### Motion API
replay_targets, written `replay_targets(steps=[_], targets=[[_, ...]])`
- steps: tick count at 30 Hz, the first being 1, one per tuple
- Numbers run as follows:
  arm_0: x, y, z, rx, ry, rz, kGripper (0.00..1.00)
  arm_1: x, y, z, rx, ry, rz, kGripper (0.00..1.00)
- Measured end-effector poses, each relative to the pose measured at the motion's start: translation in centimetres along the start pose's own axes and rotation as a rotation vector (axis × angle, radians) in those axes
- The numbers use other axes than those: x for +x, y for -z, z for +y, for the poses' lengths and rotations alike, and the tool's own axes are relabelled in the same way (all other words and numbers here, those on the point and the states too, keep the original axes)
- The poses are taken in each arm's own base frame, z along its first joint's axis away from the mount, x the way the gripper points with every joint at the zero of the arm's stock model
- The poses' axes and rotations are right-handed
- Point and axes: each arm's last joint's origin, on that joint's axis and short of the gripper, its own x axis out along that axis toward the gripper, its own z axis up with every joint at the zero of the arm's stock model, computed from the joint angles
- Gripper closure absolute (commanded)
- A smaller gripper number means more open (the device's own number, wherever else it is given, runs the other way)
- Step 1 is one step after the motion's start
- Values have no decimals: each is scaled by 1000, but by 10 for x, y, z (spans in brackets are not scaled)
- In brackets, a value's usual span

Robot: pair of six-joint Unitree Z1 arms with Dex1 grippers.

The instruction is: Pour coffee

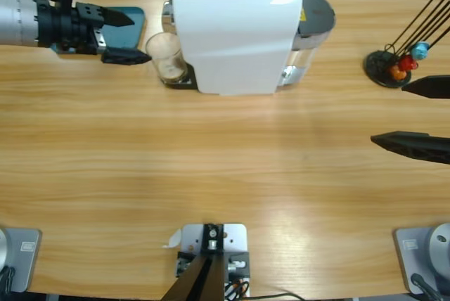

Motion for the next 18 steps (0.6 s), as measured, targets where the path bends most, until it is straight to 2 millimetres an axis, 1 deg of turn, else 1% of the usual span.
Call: replay_targets(steps=[5,9,18], targets=[[9,2,3,0,25,-15,0,4,-3,-1,3,4,-4,0],[12,3,3,-3,57,-30,0,9,1,-2,4,6,-8,0],[22,6,7,1,78,-50,0,11,3,-2,5,7,-6,0]])
